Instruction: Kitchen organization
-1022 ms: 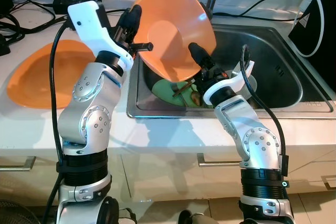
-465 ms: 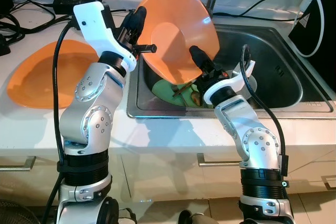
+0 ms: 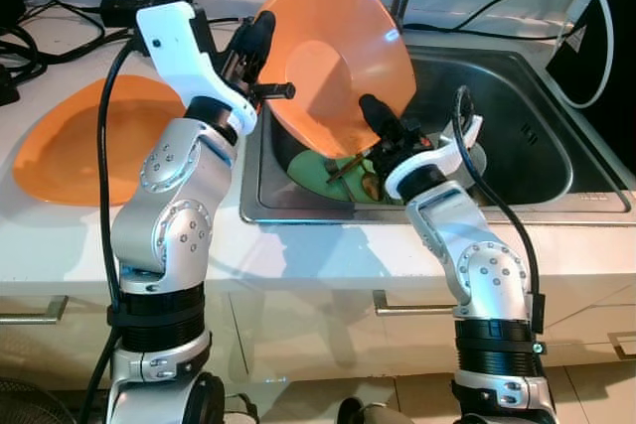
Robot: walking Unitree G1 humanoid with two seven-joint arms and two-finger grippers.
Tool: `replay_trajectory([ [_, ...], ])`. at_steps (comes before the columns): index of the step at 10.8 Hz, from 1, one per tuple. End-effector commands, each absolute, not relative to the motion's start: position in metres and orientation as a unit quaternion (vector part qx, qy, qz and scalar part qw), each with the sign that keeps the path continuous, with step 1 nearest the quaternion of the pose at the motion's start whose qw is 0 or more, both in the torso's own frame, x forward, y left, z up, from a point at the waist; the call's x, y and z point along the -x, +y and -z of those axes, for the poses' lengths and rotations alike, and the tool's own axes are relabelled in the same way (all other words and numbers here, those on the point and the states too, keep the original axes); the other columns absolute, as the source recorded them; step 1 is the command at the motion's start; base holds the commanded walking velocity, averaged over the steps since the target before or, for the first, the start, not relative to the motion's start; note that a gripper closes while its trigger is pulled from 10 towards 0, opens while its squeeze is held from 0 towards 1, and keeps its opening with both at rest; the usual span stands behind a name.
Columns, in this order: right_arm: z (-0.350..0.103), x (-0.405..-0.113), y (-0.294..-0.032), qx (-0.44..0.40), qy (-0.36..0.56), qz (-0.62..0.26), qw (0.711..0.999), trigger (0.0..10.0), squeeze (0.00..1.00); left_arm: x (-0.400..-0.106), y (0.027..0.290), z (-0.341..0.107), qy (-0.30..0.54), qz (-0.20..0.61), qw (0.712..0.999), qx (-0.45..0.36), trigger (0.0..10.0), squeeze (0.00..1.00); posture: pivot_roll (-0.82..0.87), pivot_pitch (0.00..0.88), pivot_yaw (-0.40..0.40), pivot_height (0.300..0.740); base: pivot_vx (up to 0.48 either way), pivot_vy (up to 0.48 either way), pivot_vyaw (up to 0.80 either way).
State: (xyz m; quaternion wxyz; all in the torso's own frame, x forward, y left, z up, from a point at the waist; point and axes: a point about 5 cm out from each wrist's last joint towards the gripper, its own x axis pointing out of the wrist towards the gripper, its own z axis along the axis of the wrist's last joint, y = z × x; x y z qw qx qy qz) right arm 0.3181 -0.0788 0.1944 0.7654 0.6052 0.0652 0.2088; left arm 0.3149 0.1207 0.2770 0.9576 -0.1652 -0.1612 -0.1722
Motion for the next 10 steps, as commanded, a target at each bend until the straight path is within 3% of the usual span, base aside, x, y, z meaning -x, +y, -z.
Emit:
replay_trajectory([
  [1,-0.2000,-0.3141,-0.0592,-0.631,0.066,-0.229,0.739,0.0,0.00,-0.3101,0.1144,-0.2896,-0.187,0.189,0.950,0.163,10.0,0.00,0.07,0.074,-0.081,0.740,0.000,0.000,0.00],
  [10,-0.1976,-0.3143,-0.0604,-0.629,0.068,-0.226,0.741,0.0,0.00,-0.3099,0.1087,-0.2840,-0.171,0.201,0.954,0.143,10.0,0.00,0.07,0.081,-0.085,0.740,0.000,0.000,0.00],
])
